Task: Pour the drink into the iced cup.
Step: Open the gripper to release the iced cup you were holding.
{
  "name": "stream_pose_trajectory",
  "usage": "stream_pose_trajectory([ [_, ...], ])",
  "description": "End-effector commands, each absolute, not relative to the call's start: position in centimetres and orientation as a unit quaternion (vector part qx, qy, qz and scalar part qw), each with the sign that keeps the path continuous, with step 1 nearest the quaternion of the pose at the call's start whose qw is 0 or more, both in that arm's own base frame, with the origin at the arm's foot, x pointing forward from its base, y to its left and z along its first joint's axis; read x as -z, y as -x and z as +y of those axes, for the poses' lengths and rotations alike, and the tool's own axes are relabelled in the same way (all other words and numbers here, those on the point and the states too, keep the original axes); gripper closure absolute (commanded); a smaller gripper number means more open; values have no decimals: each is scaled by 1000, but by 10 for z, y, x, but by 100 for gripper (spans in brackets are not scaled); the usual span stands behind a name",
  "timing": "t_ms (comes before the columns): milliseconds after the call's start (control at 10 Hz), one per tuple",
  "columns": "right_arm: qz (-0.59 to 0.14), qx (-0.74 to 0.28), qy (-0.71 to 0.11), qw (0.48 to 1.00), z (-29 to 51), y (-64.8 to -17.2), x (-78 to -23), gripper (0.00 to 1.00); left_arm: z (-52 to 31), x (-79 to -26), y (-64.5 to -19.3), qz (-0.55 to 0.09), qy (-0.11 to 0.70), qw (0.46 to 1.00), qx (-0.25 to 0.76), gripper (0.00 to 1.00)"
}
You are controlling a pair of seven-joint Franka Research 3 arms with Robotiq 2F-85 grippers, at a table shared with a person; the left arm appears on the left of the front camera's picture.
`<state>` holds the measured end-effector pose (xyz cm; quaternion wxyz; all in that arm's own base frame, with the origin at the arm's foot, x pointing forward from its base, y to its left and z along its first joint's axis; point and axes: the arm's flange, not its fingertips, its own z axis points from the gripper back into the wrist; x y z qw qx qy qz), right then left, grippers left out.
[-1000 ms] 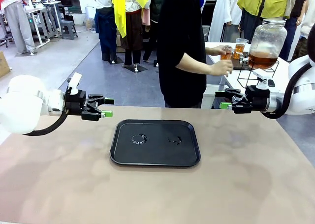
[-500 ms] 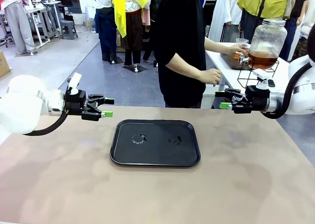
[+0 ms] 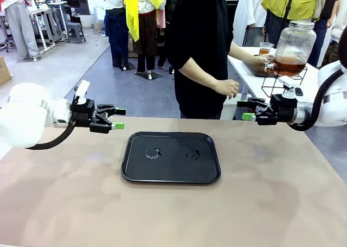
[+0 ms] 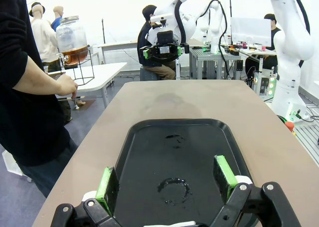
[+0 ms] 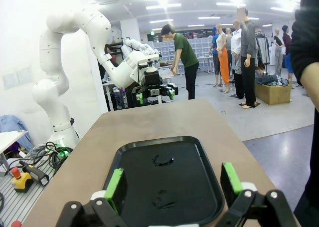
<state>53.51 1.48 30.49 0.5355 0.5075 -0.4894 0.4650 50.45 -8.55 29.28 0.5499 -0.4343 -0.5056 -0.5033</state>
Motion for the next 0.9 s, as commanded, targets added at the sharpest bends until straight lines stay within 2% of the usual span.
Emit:
stream_pose_trajectory([
  [0, -491, -467, -506, 533, 15, -536, -308, 0, -86, -295, -506, -503, 434, 554, 501, 0],
  [800, -491, -467, -506, 533, 15, -536, -308, 0, -86, -295, -506, -503, 434, 554, 501, 0],
])
